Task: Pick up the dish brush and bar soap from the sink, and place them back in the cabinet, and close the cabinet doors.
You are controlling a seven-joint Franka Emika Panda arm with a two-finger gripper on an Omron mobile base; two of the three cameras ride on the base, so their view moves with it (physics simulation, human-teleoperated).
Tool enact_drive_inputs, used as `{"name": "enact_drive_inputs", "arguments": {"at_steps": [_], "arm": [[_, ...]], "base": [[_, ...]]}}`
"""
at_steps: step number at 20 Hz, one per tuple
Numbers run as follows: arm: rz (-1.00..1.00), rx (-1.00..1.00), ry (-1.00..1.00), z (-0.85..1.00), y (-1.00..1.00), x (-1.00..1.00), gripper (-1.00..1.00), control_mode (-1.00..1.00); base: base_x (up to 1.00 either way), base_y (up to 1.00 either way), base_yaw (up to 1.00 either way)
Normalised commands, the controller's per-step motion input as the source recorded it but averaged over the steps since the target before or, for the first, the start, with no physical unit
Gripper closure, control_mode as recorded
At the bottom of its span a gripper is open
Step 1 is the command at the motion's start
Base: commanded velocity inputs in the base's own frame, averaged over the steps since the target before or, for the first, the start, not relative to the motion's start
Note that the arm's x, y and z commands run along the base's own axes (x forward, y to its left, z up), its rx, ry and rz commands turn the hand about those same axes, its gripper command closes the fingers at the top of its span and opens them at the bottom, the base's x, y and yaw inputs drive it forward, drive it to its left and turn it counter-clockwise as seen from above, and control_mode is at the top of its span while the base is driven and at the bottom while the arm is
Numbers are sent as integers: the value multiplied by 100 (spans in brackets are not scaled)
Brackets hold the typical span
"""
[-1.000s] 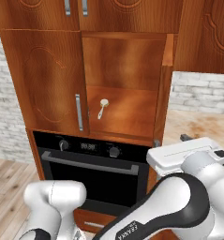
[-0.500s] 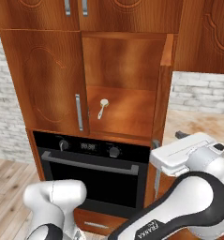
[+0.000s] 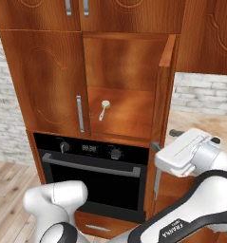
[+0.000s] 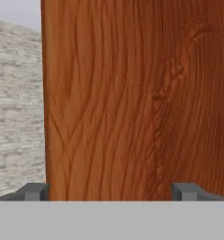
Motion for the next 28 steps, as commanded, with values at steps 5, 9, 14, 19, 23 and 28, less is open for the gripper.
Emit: {"name": "enact_drive_inputs", "arguments": {"at_steps": [5,9,14,19,23,28], "arm": [[18,2,-3,-27,7,43,-100,-100],[15,1,-2,-27,24,47,-100,-100],[12,1,-1,-23,35,45,-100,-100],[7,0,0,-17,47,44,-100,-100],[3,0,0,-12,52,44,-100,-100],[0,0,0,-3,53,43,-100,-100]], "base": [[0,0,0],[0,0,0],[0,0,0],[0,0,0],[0,0,0],[0,0,0]]}}
